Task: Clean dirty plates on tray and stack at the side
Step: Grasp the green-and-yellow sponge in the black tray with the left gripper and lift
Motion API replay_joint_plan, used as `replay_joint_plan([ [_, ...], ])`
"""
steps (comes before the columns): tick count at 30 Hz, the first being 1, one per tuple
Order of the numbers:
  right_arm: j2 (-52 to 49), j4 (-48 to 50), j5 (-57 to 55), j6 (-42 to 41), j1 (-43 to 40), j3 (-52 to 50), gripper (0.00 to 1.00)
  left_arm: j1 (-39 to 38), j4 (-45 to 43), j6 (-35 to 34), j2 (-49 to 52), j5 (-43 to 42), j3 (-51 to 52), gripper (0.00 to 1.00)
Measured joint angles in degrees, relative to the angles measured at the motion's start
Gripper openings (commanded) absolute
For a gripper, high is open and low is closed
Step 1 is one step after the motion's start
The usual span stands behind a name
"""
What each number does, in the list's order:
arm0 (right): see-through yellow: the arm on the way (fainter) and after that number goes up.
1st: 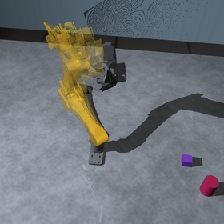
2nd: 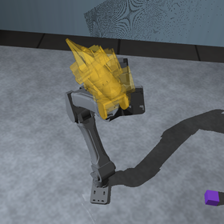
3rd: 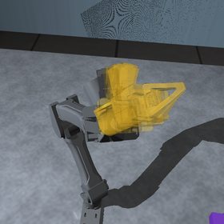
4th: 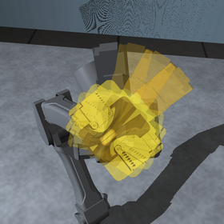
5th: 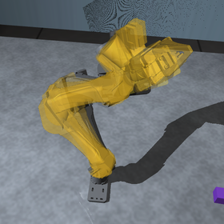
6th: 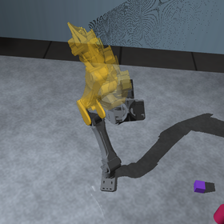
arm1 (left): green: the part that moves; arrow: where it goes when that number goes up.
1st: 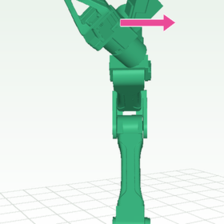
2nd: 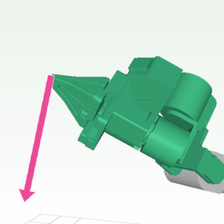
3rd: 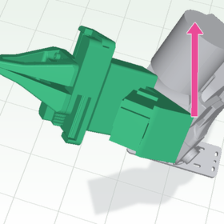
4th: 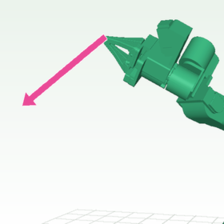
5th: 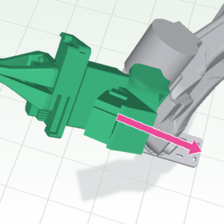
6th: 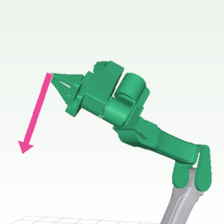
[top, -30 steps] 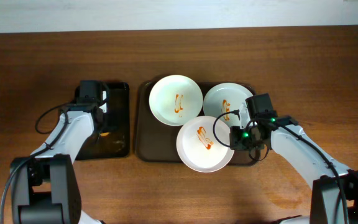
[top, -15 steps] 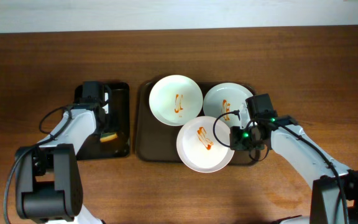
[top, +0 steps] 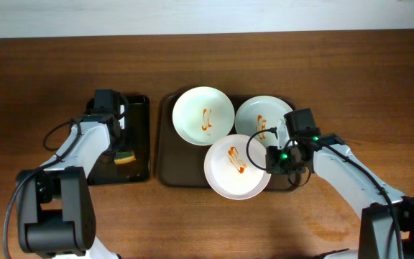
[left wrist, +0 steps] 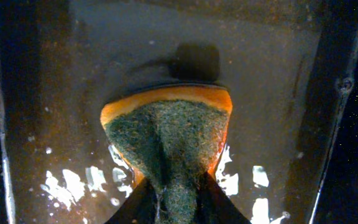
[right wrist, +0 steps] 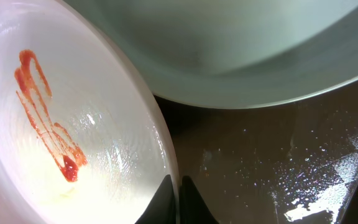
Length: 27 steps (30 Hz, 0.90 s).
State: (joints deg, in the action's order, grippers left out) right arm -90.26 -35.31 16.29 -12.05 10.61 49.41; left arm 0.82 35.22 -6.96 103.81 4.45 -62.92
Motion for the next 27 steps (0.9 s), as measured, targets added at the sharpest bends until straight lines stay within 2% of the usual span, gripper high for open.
replay_joint_plan([
  [4,0.0,0.0,0.0,0.0,0.0,0.0,0.04,0.0,0.33,0.09,0.0,-0.42,0.11,0.0],
  [7,0.0,0.0,0.0,0.0,0.0,0.0,0.04,0.0,1.03,0.31,-0.68,-3.89,0.11,0.0],
  [12,0.0,-0.04,0.02,0.02,0.0,0.0,0.04,-0.02,-1.01,2.95,-11.69,-11.19,-1.33,0.0],
  [16,0.0,-0.39,0.02,0.0,0.0,0.0,0.04,-0.02,-2.93,3.8,-11.67,-11.28,-0.5,0.0],
  [21,0.0,-0.42,0.02,0.0,0.0,0.0,0.04,-0.72,-8.5,4.02,-11.61,-11.3,6.95,0.0],
  [27,0.0,-0.9,0.02,0.0,0.0,0.0,0.04,-6.08,-11.61,3.72,-7.98,-11.76,9.09,0.0],
])
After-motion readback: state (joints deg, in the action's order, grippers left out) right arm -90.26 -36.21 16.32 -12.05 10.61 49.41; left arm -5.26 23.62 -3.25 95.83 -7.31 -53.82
